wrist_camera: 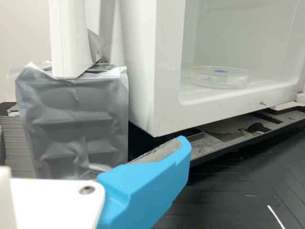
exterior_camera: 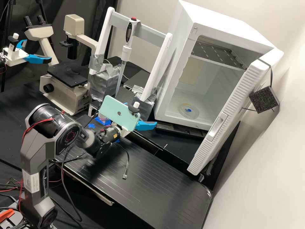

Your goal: Close the door

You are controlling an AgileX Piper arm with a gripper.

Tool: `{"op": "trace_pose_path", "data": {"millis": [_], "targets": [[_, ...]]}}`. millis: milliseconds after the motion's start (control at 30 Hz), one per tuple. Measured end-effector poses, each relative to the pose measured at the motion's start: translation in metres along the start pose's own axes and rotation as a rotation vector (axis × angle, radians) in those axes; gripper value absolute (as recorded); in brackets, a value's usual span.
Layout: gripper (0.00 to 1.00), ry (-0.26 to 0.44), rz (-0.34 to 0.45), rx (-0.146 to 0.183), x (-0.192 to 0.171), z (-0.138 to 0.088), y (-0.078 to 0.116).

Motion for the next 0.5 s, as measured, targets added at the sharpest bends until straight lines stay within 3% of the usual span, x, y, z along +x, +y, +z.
{"op": "trace_pose_path", "data": {"millis": [367, 500], "targets": [[1.00, -0.003, 0.001, -0.001, -0.002, 0.001, 0.000], [1.00, -0.008, 0.026, -0.006, -0.017, 0.007, 0.009]]}}
